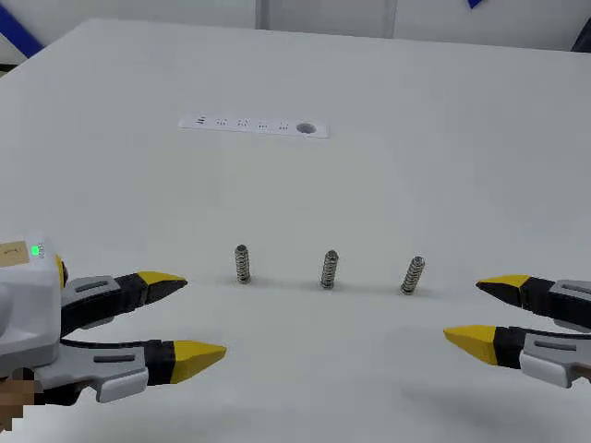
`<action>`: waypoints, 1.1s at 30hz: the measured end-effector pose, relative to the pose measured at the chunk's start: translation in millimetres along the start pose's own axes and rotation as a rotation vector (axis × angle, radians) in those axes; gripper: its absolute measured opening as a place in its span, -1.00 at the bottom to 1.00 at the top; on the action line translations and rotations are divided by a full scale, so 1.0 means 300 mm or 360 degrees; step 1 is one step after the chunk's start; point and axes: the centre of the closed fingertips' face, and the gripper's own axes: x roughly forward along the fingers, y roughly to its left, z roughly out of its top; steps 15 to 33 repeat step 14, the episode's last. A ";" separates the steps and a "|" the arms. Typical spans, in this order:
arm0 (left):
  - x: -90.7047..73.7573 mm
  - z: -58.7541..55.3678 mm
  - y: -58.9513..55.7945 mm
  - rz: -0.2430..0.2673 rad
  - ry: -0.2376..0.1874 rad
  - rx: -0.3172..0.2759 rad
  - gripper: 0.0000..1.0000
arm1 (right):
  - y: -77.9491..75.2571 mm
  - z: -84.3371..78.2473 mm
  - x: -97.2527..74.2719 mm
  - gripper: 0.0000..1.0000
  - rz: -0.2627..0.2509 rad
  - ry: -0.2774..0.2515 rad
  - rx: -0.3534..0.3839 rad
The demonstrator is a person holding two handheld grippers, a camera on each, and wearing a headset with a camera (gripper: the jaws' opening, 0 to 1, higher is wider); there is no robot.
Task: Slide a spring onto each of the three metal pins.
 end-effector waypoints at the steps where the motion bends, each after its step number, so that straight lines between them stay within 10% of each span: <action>1: -0.001 -0.002 0.002 0.0000 0.0002 0.0000 0.19 | -0.002 -0.001 -0.002 -0.03 -0.0003 -0.0001 0.0001; 33: -0.011 -0.021 0.016 0.0020 0.0026 -0.0026 0.20 | -0.021 0.013 -0.024 0.02 -0.0024 -0.0039 -0.0012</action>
